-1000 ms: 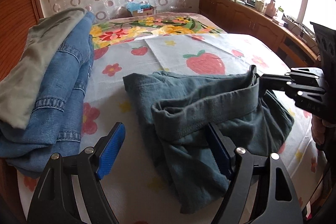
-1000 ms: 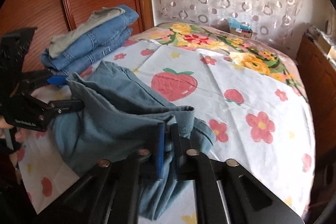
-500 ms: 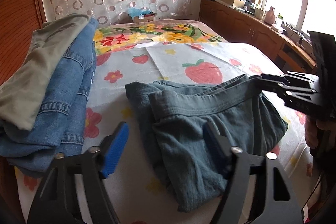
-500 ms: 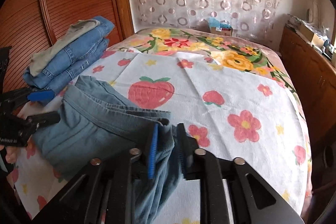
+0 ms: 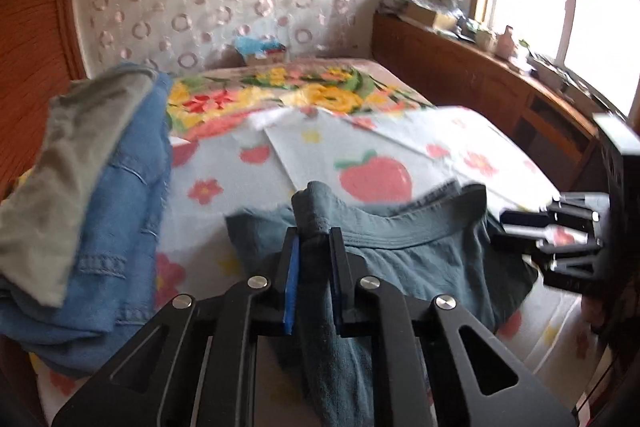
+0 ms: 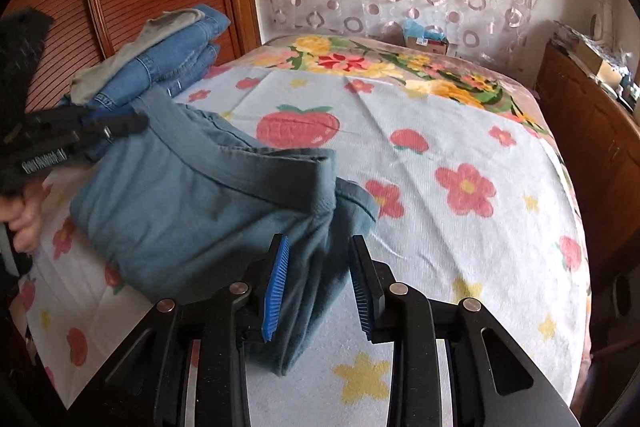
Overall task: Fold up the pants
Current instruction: 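Pinch the folded shorts edge with both grippers, press flat, release, then move both grippers to the folded shorts edge and close on it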
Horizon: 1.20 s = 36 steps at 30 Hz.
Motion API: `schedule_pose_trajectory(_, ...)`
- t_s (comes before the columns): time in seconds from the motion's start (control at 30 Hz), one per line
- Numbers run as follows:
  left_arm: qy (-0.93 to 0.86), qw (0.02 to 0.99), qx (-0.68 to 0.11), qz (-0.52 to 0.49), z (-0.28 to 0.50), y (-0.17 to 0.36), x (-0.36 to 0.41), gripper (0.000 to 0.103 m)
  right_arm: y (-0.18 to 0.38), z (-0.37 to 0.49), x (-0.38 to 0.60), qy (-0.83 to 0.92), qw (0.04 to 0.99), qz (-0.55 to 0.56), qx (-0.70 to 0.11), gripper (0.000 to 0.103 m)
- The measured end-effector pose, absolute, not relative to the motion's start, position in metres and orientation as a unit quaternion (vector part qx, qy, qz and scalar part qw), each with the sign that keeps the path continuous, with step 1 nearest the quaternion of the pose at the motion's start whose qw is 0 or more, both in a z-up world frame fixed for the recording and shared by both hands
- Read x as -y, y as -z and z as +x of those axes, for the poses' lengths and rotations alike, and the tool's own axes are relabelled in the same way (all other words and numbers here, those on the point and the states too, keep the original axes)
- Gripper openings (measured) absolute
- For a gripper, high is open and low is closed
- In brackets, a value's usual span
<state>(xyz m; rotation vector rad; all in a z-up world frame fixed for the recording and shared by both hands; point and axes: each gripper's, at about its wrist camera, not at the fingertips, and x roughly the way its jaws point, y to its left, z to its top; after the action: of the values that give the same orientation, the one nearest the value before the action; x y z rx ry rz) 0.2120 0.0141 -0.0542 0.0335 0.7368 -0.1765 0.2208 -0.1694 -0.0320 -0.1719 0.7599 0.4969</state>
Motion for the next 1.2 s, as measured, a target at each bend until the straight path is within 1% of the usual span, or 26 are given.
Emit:
schedule_pose_trajectory(0.17,0.083,0.921,-0.379,0.028,0.217,0.06,-0.014,0.015,0.027,0.218,0.174,-0.238,0.897,-0.076,-0.365,0.032)
schedule_pose_trajectory(0.23,0.079,0.918,-0.387,0.03,0.215,0.061,-0.014,0.018,0.024,0.213,0.178,-0.237,0.898,-0.071,-0.363,0.032)
schedule_pose_trajectory(0.27,0.08,0.917,-0.39,0.031,0.214,0.061,-0.013,0.022,0.023,0.212,0.179,-0.237,0.899,-0.069,-0.362,0.032)
schedule_pose_trajectory(0.33,0.088,0.915,-0.392,0.032,0.208,0.06,-0.012,0.04,0.021,0.207,0.182,-0.237,0.901,-0.063,-0.359,0.032)
schedule_pose_trajectory(0.37,0.094,0.914,-0.392,0.033,0.204,0.06,-0.012,0.059,0.02,0.202,0.184,-0.24,0.901,-0.06,-0.357,0.032)
schedule_pose_trajectory(0.4,0.102,0.915,-0.39,0.032,0.199,0.058,-0.011,0.071,0.02,0.199,0.186,-0.241,0.901,-0.058,-0.356,0.032)
schedule_pose_trajectory(0.43,0.105,0.916,-0.387,0.03,0.195,0.057,-0.011,0.076,0.021,0.194,0.188,-0.243,0.9,-0.057,-0.357,0.032)
schedule_pose_trajectory(0.47,0.107,0.917,-0.382,0.027,0.19,0.055,-0.012,0.079,0.022,0.192,0.189,-0.243,0.9,-0.056,-0.358,0.032)
schedule_pose_trajectory(0.73,0.115,0.912,-0.394,0.021,0.156,0.068,-0.014,0.079,0.028,0.164,0.201,-0.26,0.892,-0.047,-0.368,0.032)
schedule_pose_trajectory(1.1,0.101,0.902,-0.419,0.033,0.146,0.093,-0.016,0.079,0.034,0.161,0.194,-0.27,0.88,-0.057,-0.387,0.032)
schedule_pose_trajectory(1.13,0.1,0.901,-0.421,0.033,0.146,0.095,-0.016,0.079,0.034,0.162,0.192,-0.27,0.878,-0.061,-0.389,0.029)
schedule_pose_trajectory(1.17,0.099,0.901,-0.422,0.032,0.147,0.096,-0.017,0.079,0.035,0.163,0.191,-0.275,0.876,-0.063,-0.391,0.015)
schedule_pose_trajectory(1.2,0.097,0.9,-0.424,0.031,0.148,0.097,-0.019,0.079,0.034,0.163,0.191,-0.278,0.876,-0.063,-0.389,0.01)
